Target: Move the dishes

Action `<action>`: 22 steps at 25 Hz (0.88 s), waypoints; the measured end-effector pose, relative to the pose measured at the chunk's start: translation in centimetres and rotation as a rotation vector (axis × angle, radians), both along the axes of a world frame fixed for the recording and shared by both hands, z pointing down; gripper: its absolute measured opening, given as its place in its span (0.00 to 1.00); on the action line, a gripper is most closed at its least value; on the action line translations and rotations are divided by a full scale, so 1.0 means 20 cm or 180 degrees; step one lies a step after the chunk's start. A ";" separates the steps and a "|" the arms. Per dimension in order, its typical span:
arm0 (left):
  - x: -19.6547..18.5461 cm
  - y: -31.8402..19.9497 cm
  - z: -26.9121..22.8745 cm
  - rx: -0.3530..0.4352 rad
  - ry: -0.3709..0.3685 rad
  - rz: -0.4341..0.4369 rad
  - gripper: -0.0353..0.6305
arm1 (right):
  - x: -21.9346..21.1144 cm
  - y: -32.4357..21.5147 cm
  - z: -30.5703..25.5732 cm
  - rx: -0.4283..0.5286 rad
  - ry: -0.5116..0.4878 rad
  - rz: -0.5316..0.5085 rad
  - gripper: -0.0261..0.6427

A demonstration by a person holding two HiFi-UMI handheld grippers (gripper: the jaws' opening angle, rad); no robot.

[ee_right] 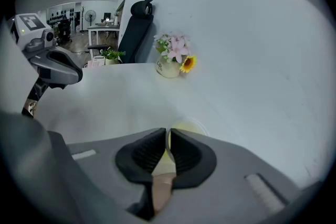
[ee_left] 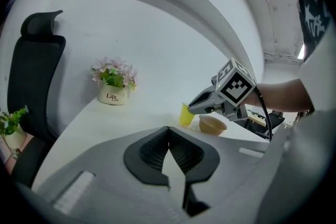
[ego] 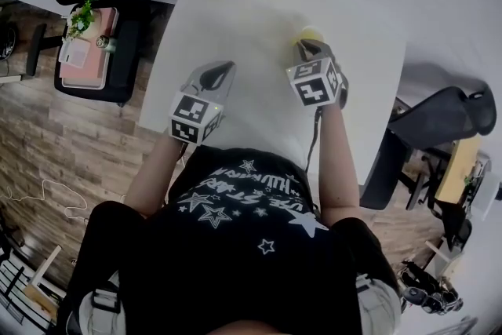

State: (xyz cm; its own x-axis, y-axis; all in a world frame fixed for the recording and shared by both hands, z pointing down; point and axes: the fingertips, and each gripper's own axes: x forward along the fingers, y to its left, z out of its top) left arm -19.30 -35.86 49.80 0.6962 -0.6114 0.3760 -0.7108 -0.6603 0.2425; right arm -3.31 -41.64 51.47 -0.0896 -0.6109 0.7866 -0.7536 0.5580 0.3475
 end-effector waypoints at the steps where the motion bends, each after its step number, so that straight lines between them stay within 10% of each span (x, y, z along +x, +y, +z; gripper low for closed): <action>1: 0.00 0.00 0.01 -0.0010 -0.0008 0.0004 0.07 | 0.00 0.00 0.01 -0.0029 0.0008 -0.0005 0.09; 22: 0.05 0.13 -0.03 0.0076 -0.0139 0.0146 0.07 | 0.05 0.24 -0.11 0.0185 -0.0107 0.0163 0.24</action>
